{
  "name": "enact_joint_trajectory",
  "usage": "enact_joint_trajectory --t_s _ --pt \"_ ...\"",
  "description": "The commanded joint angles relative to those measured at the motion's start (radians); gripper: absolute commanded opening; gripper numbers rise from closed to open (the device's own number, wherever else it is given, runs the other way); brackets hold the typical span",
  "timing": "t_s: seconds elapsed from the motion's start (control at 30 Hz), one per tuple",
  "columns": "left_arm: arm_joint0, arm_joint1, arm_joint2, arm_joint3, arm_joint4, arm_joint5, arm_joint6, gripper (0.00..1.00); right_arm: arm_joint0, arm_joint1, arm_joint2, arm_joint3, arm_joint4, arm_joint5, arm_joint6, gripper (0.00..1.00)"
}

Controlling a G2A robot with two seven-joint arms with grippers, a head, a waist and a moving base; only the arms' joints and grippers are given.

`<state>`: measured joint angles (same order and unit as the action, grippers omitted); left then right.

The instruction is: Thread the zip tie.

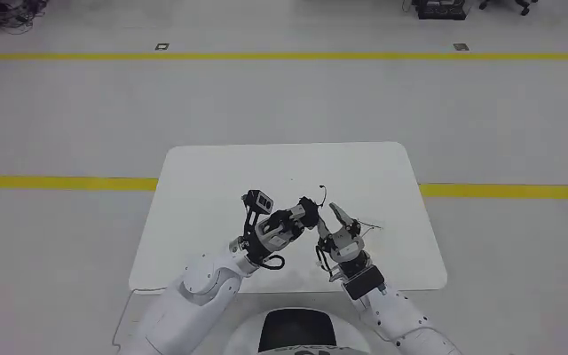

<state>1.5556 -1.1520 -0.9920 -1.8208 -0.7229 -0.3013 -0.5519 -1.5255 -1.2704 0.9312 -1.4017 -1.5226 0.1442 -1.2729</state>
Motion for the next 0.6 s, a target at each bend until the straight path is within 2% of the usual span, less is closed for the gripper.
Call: enact_joint_trajectory --t_s 0.0,0.27,0.57 --pt "0.000 0.000 0.000 0.000 0.000 0.000 0.000 0.00 0.001 -0.001 0.002 0.002 -0.001 0.000 0.001 0.22" --pt "0.000 0.000 0.000 0.000 0.000 0.000 0.000 0.00 0.005 -0.007 0.006 0.008 -0.008 -0.006 0.006 0.25" --pt "0.000 0.000 0.000 0.000 0.000 0.000 0.000 0.00 0.009 -0.014 0.009 0.013 -0.008 -0.011 -0.001 0.14"
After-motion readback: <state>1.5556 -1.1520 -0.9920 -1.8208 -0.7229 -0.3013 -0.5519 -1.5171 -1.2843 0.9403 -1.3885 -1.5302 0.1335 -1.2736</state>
